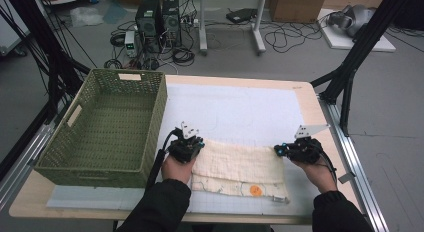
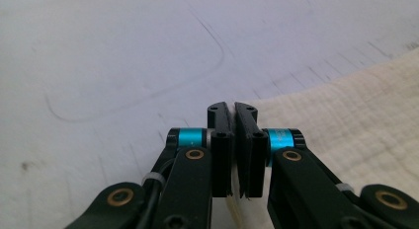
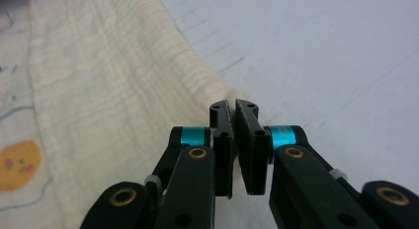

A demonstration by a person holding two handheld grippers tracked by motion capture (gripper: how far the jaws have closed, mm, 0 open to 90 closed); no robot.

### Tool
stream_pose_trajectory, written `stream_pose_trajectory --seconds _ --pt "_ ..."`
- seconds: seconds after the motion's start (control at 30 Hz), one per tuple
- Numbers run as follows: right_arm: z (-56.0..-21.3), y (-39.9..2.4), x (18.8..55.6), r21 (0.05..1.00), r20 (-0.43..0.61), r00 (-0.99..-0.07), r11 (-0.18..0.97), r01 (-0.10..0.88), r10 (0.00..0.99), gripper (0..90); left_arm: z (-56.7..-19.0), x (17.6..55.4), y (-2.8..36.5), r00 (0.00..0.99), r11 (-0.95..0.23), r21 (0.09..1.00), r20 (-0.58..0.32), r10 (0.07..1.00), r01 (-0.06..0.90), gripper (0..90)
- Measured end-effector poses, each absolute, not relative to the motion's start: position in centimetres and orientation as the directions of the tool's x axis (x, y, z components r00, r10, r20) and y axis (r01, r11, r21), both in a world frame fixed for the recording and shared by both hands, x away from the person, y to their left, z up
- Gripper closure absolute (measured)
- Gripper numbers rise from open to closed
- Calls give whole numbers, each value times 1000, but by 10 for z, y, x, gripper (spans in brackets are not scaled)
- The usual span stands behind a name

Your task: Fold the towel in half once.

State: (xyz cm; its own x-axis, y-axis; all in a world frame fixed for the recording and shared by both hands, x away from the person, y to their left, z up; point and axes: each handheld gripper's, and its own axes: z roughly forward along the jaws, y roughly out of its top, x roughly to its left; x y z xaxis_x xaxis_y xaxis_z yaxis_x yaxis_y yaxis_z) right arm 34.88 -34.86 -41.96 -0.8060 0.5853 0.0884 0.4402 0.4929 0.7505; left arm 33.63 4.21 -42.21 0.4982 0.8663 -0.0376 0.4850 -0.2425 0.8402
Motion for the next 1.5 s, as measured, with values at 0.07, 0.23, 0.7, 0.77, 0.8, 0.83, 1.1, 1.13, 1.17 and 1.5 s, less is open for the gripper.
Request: stream_pose_trajectory --seconds 0.07,0.23,0.7,0.77,0.8,0.83,1.1,1.13,1.17,1.5 --pt "-413 -346 359 755 78 -790 481 445 609 858 -417 343 43 473 -230 855 -21 881 465 852" --pt "-410 -344 378 766 84 -730 425 483 678 695 -416 358 48 430 -209 851 -22 903 482 706" --pt "-418 -342 336 764 75 -789 473 438 610 603 -427 319 53 542 -291 835 -10 840 467 652" --pt "-422 -341 328 763 82 -798 477 436 597 605 -432 313 53 555 -304 825 -16 831 477 661" --pt "-424 -341 325 759 87 -804 484 436 588 606 -434 311 54 561 -303 821 -26 827 484 666" --pt "-427 -340 322 755 88 -809 490 435 581 608 -436 309 54 569 -309 815 -30 822 490 671" --pt "-444 -337 317 726 91 -821 527 442 564 703 -446 306 55 605 -357 779 -35 796 515 780" --pt "-444 -337 317 722 81 -824 537 437 561 746 -446 306 55 607 -360 779 -32 794 513 814" --pt "-444 -336 317 722 79 -824 538 435 561 774 -446 306 55 611 -364 780 -30 791 510 854" --pt "-437 -340 318 742 94 -833 519 424 546 883 -434 307 58 607 -315 808 -66 792 498 888"
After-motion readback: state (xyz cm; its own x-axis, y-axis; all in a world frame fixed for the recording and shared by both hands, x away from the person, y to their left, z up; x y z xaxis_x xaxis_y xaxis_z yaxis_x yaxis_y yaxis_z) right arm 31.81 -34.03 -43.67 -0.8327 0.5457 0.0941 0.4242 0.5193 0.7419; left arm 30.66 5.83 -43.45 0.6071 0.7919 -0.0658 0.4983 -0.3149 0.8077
